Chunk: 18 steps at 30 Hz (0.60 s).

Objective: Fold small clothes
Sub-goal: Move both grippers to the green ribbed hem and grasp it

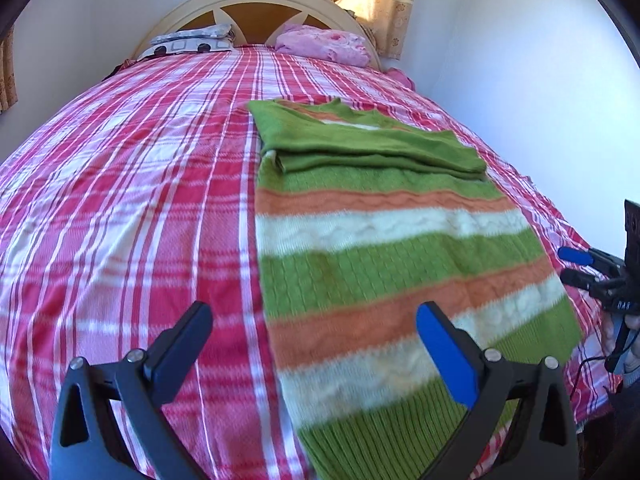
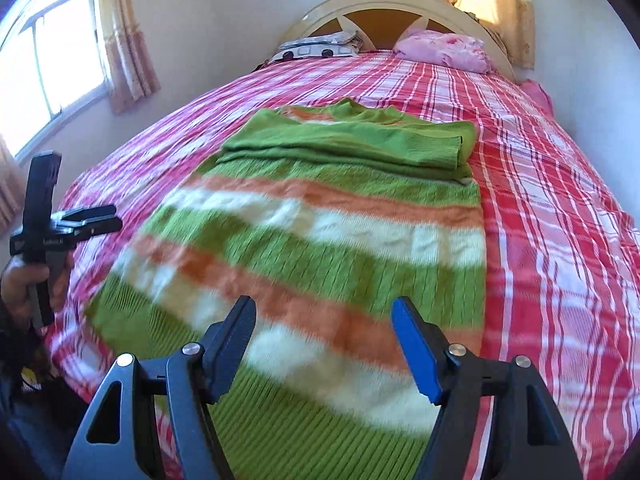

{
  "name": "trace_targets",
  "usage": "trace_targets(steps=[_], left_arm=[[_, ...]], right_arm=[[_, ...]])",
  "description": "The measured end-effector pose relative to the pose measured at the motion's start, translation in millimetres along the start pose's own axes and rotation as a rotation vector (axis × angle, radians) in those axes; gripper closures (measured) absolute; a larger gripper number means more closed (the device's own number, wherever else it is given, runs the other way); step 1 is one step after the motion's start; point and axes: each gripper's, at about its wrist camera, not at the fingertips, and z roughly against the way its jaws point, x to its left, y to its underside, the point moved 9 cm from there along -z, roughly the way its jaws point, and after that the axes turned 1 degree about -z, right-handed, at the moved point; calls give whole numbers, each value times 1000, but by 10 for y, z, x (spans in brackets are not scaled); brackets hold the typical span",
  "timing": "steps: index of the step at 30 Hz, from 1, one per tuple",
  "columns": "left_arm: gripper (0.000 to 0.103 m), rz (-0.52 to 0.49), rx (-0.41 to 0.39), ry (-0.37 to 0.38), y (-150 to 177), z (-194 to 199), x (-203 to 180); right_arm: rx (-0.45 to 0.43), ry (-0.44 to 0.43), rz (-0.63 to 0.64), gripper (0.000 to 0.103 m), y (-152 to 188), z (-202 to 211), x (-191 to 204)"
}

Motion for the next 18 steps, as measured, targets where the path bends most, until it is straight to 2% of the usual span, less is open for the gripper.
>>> trace_targets(steps=[6, 15, 18], left_arm=[[0, -6, 39, 8, 287, 34, -62], [3, 64, 123, 138, 677, 22, -259], [6, 68, 130, 150, 755, 30, -307]], right_arm=[[-6, 46, -9, 32, 374, 182, -4], [-18, 57, -159, 32, 755, 361, -244], [-33, 43, -189, 32, 822, 386, -278]])
